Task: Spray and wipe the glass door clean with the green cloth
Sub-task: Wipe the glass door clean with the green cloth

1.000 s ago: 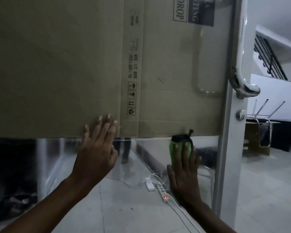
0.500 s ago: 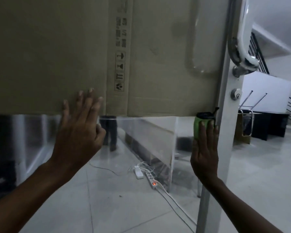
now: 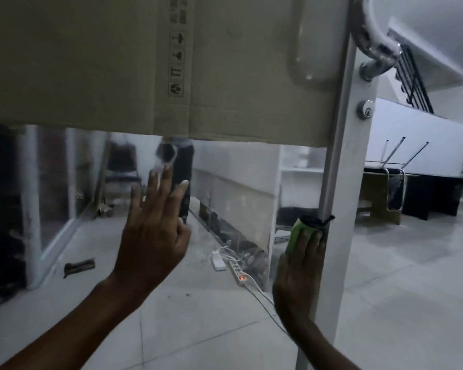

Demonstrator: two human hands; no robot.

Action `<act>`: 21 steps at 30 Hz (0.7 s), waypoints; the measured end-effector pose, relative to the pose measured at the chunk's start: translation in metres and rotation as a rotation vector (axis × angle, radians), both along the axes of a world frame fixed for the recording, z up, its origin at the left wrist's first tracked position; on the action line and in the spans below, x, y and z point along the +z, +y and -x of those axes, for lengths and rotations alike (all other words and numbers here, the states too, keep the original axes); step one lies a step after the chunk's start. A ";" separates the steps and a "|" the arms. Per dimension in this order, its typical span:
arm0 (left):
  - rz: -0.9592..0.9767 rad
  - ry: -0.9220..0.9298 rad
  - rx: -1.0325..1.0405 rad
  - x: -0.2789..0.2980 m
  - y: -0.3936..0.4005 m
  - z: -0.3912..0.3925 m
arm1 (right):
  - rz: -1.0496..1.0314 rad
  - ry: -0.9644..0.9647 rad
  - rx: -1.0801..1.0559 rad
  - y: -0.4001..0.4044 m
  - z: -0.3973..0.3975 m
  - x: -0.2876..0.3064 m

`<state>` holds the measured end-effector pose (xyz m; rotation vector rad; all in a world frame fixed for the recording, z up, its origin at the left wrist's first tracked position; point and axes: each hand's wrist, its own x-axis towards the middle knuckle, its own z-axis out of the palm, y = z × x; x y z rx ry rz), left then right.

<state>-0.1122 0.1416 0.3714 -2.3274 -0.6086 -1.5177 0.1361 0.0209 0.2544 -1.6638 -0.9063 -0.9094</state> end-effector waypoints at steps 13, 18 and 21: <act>0.079 -0.050 0.049 0.009 -0.003 0.036 | 0.360 -0.808 0.235 0.086 0.118 0.085; 0.071 -0.037 0.052 0.002 -0.002 0.040 | 0.277 -0.565 0.056 0.031 0.033 0.028; 0.097 -0.023 0.062 -0.004 -0.005 0.033 | 0.114 -0.053 -0.044 0.008 0.015 -0.005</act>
